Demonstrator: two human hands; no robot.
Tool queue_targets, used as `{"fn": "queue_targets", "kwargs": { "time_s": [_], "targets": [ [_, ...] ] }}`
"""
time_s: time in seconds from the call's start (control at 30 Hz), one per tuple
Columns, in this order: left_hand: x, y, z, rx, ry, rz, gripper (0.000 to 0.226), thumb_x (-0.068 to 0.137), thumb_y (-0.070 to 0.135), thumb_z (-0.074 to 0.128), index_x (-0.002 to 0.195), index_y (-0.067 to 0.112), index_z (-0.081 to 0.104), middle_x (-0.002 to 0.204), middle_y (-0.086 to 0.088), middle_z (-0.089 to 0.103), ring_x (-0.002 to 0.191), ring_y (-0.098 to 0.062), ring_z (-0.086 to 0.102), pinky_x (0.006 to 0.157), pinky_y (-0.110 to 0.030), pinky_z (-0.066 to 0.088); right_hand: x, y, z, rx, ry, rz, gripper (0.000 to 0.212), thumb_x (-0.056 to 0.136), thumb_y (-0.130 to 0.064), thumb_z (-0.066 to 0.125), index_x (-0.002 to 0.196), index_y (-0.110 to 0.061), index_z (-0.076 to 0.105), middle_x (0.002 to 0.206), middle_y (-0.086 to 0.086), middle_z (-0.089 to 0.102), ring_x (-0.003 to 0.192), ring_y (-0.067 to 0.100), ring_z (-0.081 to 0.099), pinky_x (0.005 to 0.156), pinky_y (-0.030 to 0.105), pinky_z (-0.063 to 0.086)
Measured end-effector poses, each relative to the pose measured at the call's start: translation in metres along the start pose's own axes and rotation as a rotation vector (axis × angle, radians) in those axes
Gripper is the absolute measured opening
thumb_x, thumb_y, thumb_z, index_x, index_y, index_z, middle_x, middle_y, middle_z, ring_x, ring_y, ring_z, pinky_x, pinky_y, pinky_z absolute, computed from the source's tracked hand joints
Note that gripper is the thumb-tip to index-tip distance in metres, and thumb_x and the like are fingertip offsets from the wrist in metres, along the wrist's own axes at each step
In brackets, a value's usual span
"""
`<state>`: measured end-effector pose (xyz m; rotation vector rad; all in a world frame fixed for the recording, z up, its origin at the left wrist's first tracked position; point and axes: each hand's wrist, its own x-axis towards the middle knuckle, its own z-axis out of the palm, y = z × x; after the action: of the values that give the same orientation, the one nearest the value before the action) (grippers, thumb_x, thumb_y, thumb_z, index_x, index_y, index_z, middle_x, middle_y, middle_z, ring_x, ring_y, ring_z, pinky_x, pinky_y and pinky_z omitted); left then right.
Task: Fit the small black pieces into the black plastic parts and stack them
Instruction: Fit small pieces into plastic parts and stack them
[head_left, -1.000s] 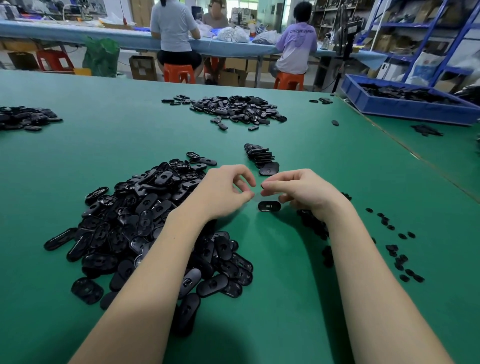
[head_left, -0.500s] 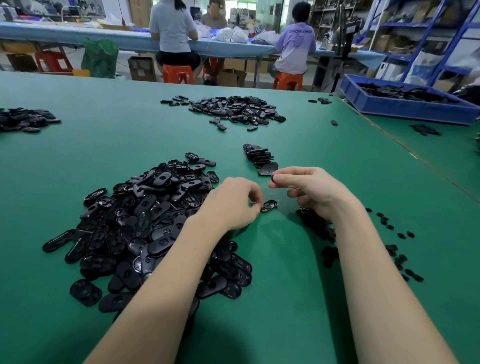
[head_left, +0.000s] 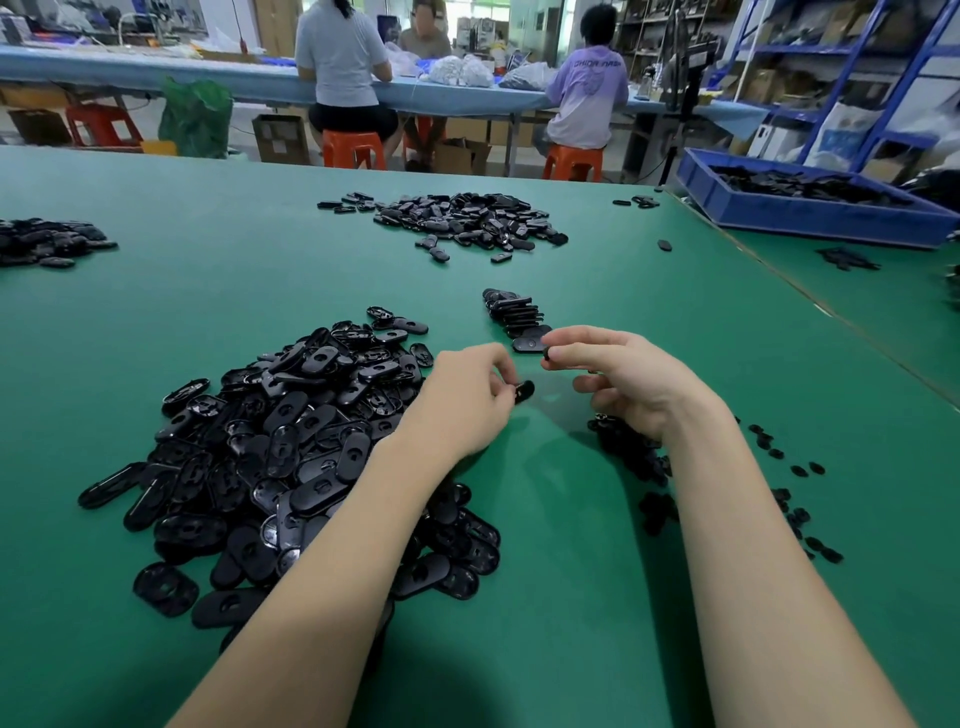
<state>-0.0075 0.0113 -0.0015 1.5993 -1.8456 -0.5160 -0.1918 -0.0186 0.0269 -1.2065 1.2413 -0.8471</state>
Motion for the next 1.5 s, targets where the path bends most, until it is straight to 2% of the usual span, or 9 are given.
{"fn": "queue_targets", "kwargs": {
  "time_s": [0.13,0.23,0.43,0.57,0.83,1.03,1.2,1.43,1.5],
  "targets": [
    [0.002,0.003,-0.006,-0.360,0.124,-0.155,0.008,0.088,0.018,0.065,0.090,0.023,0.059,0.077,0.003,0.073,0.075,-0.013,0.072,0.080,-0.032,0.058,0.000,0.000,0.003,-0.029,-0.037,-0.015,0.016,0.089,-0.012,0.073,0.082,-0.023,0.080,0.087,-0.003,0.078,0.051,0.003,0.045,0.041,0.012,0.025],
    [0.002,0.004,-0.011,-0.619,0.063,-0.183,0.024,0.090,0.011,0.065,0.105,0.028,0.056,0.082,-0.005,0.076,0.071,-0.015,0.074,0.083,-0.037,0.060,-0.001,-0.001,0.005,-0.025,-0.053,-0.030,0.008,0.087,-0.012,0.074,0.086,-0.021,0.075,0.092,0.000,0.079,0.052,0.004,0.047,0.041,0.013,0.027],
    [0.002,0.009,-0.016,-0.865,-0.003,-0.225,0.027,0.091,-0.002,0.061,0.105,0.021,0.062,0.084,-0.014,0.077,0.074,-0.018,0.074,0.066,-0.021,0.057,-0.003,-0.006,0.012,-0.097,-0.044,-0.052,0.019,0.084,-0.015,0.079,0.071,-0.029,0.080,0.084,-0.005,0.073,0.053,0.004,0.051,0.043,0.014,0.030],
    [0.003,0.009,-0.017,-0.888,-0.007,-0.215,0.014,0.093,0.006,0.063,0.101,0.017,0.059,0.082,-0.012,0.077,0.075,-0.020,0.075,0.062,-0.021,0.056,-0.003,-0.009,0.016,-0.115,0.008,-0.045,0.012,0.082,-0.018,0.080,0.073,-0.026,0.079,0.085,-0.004,0.077,0.051,0.002,0.049,0.043,0.015,0.029],
    [0.003,0.008,-0.017,-0.813,0.038,-0.121,0.010,0.096,0.009,0.063,0.099,0.019,0.060,0.082,-0.011,0.077,0.082,-0.025,0.076,0.075,-0.027,0.061,0.000,-0.009,0.020,-0.132,0.119,-0.065,0.004,0.078,-0.023,0.084,0.079,-0.026,0.082,0.067,-0.013,0.069,0.060,0.007,0.047,0.042,0.015,0.031],
    [0.002,0.007,-0.018,-0.724,0.023,-0.061,0.012,0.096,0.011,0.063,0.100,0.022,0.060,0.082,-0.010,0.077,0.081,-0.021,0.076,0.077,-0.032,0.061,0.001,-0.009,0.021,-0.137,0.138,-0.098,0.008,0.076,-0.026,0.086,0.083,-0.024,0.082,0.069,-0.012,0.069,0.048,0.001,0.043,0.041,0.016,0.027],
    [0.003,0.005,-0.019,-0.677,-0.001,-0.044,0.013,0.095,0.012,0.062,0.100,0.023,0.059,0.082,-0.006,0.078,0.082,-0.018,0.076,0.073,-0.032,0.060,0.000,-0.011,0.020,-0.184,0.137,-0.113,0.008,0.076,-0.029,0.086,0.081,-0.025,0.081,0.069,-0.012,0.070,0.058,0.008,0.043,0.043,0.018,0.027],
    [0.002,0.003,-0.021,-0.637,-0.012,-0.038,0.013,0.096,0.013,0.061,0.097,0.025,0.056,0.086,-0.004,0.078,0.084,-0.012,0.075,0.069,-0.026,0.055,-0.001,-0.016,0.021,-0.287,0.201,-0.117,0.022,0.073,-0.036,0.088,0.090,-0.026,0.078,0.047,-0.018,0.056,0.038,0.000,0.039,0.035,0.012,0.025],
    [0.002,0.002,-0.022,-0.633,-0.017,-0.051,0.013,0.096,0.013,0.062,0.097,0.024,0.055,0.088,-0.003,0.078,0.084,-0.009,0.073,0.069,-0.023,0.053,-0.002,-0.017,0.020,-0.311,0.200,-0.121,0.023,0.073,-0.042,0.088,0.089,-0.028,0.079,0.047,-0.019,0.057,0.040,0.000,0.040,0.035,0.011,0.026]
  ]
}}
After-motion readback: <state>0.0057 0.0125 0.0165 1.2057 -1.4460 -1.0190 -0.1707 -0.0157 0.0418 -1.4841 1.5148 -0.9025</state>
